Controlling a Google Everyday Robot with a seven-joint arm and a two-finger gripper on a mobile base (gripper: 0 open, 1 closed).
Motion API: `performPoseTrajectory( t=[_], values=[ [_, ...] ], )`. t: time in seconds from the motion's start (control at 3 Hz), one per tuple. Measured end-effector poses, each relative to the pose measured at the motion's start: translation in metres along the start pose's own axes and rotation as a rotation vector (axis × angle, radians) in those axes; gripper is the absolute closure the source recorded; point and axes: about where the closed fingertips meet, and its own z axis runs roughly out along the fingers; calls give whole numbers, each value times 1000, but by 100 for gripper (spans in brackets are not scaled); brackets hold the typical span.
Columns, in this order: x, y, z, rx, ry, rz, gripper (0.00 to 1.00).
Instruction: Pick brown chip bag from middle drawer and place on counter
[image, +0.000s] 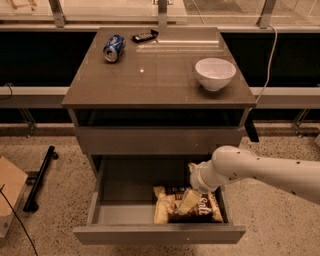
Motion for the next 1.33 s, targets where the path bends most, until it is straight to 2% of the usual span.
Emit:
performPoseTrajectory(
  t=[0.67, 1.33],
  values=[
    [9, -8, 46, -13, -38, 42, 0],
    [26, -14, 98, -73, -47, 76, 0]
  ],
)
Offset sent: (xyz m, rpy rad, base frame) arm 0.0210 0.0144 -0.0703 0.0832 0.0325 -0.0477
